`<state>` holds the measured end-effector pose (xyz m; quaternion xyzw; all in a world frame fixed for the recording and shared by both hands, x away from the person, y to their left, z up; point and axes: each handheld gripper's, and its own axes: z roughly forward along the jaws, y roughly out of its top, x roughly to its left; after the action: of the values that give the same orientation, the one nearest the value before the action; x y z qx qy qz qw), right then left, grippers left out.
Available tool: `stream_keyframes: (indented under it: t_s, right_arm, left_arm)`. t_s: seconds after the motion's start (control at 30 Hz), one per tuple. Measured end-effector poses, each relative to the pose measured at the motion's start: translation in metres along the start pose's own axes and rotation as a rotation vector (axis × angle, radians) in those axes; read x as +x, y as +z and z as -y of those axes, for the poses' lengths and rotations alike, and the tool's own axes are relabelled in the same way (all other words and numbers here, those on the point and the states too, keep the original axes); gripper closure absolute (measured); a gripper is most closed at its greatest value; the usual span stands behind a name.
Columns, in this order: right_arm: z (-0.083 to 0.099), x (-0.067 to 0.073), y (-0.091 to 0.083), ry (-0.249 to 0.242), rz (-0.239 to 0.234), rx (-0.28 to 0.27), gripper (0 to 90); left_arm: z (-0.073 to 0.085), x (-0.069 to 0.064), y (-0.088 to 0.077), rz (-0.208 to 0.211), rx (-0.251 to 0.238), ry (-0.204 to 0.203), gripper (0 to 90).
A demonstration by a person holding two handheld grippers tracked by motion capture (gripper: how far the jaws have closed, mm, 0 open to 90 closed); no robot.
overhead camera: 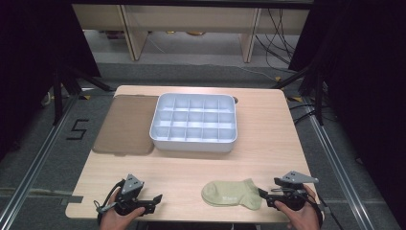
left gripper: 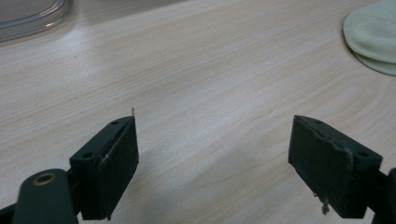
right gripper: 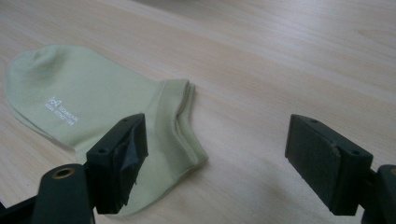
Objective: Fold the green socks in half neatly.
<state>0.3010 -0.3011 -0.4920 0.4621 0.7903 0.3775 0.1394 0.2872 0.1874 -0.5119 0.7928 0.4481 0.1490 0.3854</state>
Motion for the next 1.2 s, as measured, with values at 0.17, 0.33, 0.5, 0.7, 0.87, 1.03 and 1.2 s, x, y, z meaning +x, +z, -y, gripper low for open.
stream_keyframes:
  t_s: [0.17,0.33,0.5,0.7,0.87,1.03,1.2]
  right_arm:
    - [0.000,0.001,0.000,-0.014,0.008,-0.005,23.5]
    - [-0.002,0.008,-0.002,0.001,0.005,0.013,27.9]
    - [-0.003,0.005,0.000,-0.033,-0.026,0.020,27.9]
    - [-0.003,0.006,0.001,-0.045,-0.019,0.025,27.9]
    - [-0.004,0.009,0.000,-0.066,-0.004,0.010,28.1]
    - [-0.004,0.008,0.000,-0.075,-0.004,0.020,28.1]
    - [-0.004,0.009,0.002,-0.071,-0.022,0.025,28.0]
  left_arm:
    - [0.000,-0.001,0.000,0.009,0.000,-0.023,15.4]
    - [-0.002,-0.005,0.001,0.049,0.012,-0.043,17.2]
    - [-0.006,-0.009,0.001,0.088,0.039,-0.050,19.0]
    - [-0.017,-0.025,0.007,0.124,0.024,-0.015,26.5]
    - [-0.029,-0.042,0.024,0.195,0.044,-0.009,33.3]
    - [-0.039,-0.052,0.036,0.243,0.056,-0.025,33.8]
    - [-0.050,-0.061,0.048,0.251,0.055,-0.011,35.7]
